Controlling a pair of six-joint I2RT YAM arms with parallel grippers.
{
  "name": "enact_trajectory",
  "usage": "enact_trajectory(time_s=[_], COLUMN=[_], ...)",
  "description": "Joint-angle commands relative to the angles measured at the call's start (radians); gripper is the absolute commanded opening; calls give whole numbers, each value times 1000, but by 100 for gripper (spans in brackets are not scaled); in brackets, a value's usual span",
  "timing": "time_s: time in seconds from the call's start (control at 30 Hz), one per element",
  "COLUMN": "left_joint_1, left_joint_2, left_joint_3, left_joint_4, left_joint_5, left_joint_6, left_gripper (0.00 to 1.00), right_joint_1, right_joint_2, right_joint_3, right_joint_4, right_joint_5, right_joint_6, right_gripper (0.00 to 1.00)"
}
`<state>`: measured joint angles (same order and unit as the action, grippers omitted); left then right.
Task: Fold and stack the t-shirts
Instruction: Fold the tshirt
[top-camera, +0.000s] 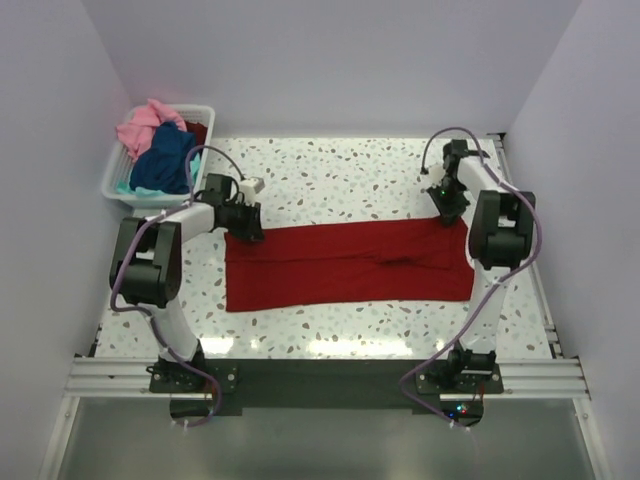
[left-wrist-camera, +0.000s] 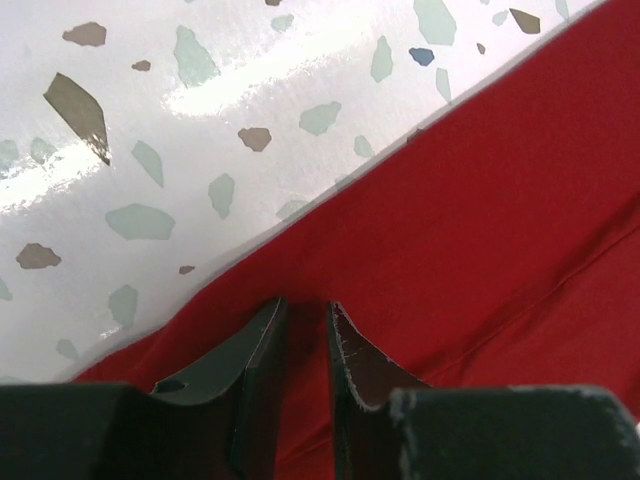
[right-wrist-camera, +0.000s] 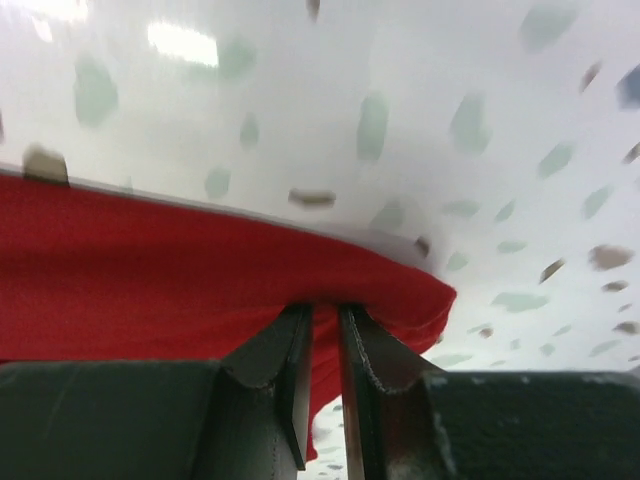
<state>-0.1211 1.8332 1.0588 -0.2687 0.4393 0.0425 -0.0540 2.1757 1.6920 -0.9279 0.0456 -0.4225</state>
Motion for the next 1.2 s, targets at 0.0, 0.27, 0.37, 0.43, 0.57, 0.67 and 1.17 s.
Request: enact_trajectory(time_s=[0.0, 0.27, 0.37, 0.43, 0.57, 0.67, 1.17], left_joint_1=[23, 20, 14, -11, -124, -236, -575], left_joint_2=[5, -118, -205, -271, -351, -359, -91], left_joint_3=[-51, -108, -138, -131, -86, -69, 4], left_joint_4=[-95, -173, -191, -188, -173, -155, -303], left_joint_5=[-47, 4, 45, 39, -33, -131, -408], left_joint_6=[34, 125, 177, 233, 342, 418, 583], left_gripper=[28, 27, 29, 30, 32, 33, 27], right_joint_1=[78, 244, 307, 318, 312, 304, 214], right_joint_2=[160, 533, 451, 329, 160, 61, -175], right_joint_3=[159, 819, 721, 587, 500, 445, 365], right_joint_4=[103, 124, 298, 381, 400, 371, -60], right_joint_5=[103, 221, 302, 323, 324, 315, 88], right_joint_6=[-7, -74, -104, -93, -33, -16, 148], right_gripper=[19, 20, 26, 35, 57, 69, 65])
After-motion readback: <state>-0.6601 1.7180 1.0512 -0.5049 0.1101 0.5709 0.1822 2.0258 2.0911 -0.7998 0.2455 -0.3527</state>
